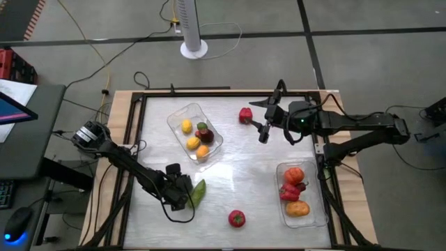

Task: Sort produce into baskets
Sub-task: Put the green lime into the top transparent bin

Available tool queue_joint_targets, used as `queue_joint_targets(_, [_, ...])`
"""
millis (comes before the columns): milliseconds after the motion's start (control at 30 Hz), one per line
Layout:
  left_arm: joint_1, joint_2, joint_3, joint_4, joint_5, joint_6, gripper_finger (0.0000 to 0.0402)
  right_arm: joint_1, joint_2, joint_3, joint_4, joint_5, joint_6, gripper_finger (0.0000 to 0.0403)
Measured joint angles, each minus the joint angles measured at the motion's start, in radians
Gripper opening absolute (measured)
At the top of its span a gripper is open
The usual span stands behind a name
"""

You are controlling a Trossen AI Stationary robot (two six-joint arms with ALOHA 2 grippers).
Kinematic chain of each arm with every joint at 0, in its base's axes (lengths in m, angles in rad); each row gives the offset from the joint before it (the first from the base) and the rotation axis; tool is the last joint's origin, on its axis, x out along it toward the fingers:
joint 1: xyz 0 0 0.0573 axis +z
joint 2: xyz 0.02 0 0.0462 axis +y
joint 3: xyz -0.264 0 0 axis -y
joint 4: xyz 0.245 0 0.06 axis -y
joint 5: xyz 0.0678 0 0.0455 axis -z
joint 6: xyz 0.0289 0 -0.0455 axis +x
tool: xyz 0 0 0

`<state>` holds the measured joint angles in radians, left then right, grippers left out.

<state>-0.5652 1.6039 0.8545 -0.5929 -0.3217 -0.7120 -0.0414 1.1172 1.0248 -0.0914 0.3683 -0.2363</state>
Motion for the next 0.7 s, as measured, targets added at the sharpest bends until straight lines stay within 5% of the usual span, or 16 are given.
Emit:
queue_joint_targets(300, [0.007, -0.084, 0.064, -0.139, -0.009, 0.021, 0.0164, 0.0, 0.0, 0.0, -0.005, 0.0, 0.0, 0.0299])
queue_joint_targets(600, [0.078, -0.329, 0.104, -0.18, -0.34, 0.076, 0.0171, 0.0, 0.0, 0.0, -0.005, -0.002, -0.008, 0.0299])
queue_joint_targets(700, [0.178, -0.364, 0.104, -0.17, -0.361, 0.145, 0.0171, 0.0, 0.0, 0.0, -0.005, -0.002, -0.008, 0.0299])
